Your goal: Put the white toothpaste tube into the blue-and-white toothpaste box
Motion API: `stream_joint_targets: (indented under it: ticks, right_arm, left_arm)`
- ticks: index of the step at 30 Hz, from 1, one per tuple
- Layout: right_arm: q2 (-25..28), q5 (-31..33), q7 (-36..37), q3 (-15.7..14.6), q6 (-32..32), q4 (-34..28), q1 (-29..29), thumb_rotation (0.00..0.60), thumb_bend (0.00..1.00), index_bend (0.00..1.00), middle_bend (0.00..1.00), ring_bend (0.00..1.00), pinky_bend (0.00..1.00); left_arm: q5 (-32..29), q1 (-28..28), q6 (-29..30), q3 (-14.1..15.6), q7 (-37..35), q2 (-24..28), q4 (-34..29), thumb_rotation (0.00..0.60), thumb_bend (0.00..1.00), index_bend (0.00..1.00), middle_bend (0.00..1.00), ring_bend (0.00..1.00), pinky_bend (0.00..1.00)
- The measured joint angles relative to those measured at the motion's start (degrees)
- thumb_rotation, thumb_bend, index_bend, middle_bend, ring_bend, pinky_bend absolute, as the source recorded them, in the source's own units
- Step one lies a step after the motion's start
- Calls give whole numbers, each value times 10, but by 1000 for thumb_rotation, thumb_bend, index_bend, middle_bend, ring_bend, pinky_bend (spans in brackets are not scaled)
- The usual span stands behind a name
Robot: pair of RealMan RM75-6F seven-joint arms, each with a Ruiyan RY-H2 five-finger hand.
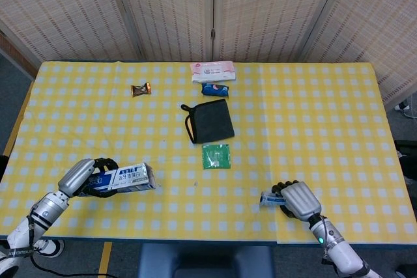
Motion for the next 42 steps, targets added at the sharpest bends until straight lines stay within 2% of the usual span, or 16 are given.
stream_joint_targets:
  ticks: [3, 7, 12, 16, 21, 28, 32, 38, 42]
  right_arm:
    - [-1, -22, 13, 5, 40, 1, -7, 600, 427, 760, 624, 513, 622]
    - [1, -52, 52, 11, 89, 5, -17, 600, 428, 780, 639, 528, 642]
    - [8, -69, 104, 15, 111, 9, -23, 600, 428, 794, 650, 537, 670]
    - [3, -84, 169, 20, 139, 24, -27, 600, 428, 798, 650, 534, 671]
    - [-17, -106, 301, 32, 192, 51, -30, 600, 428, 799, 649, 535, 672]
    - [-56, -129, 515, 72, 294, 73, -30, 600, 428, 799, 650, 533, 681]
    - [-79, -130, 600, 106, 340, 71, -24, 600, 428, 799, 650, 533, 681]
    - [-99, -110, 697, 146, 357, 49, -11, 600, 428, 799, 650, 534, 681]
    - [-108, -87, 761, 167, 361, 31, -7, 600, 428, 799, 650, 534, 681]
  left_arm:
    - [0, 0, 0, 0, 0, 1, 0, 600, 216, 545, 488, 432, 521]
    - [-3, 1, 1, -1, 3, 0, -2, 600, 216, 545, 488, 432, 521]
    - [-8, 3, 0, -3, 12, 0, -8, 600, 216, 545, 488, 432, 521]
    - [-16, 5, -2, -5, 14, 1, -16, 600, 217, 545, 488, 432, 521]
    - [-29, 4, -10, -11, 11, 5, -29, 600, 219, 549, 488, 436, 522]
    - [-62, 0, -28, -27, 40, 10, -66, 600, 219, 551, 488, 438, 523]
    - [-80, -1, -32, -37, 79, 7, -96, 600, 219, 552, 490, 439, 523]
    - [-124, 4, -22, -61, 130, -18, -148, 600, 220, 564, 502, 452, 537]
    - [-143, 5, -14, -75, 166, -53, -175, 600, 220, 566, 506, 457, 544]
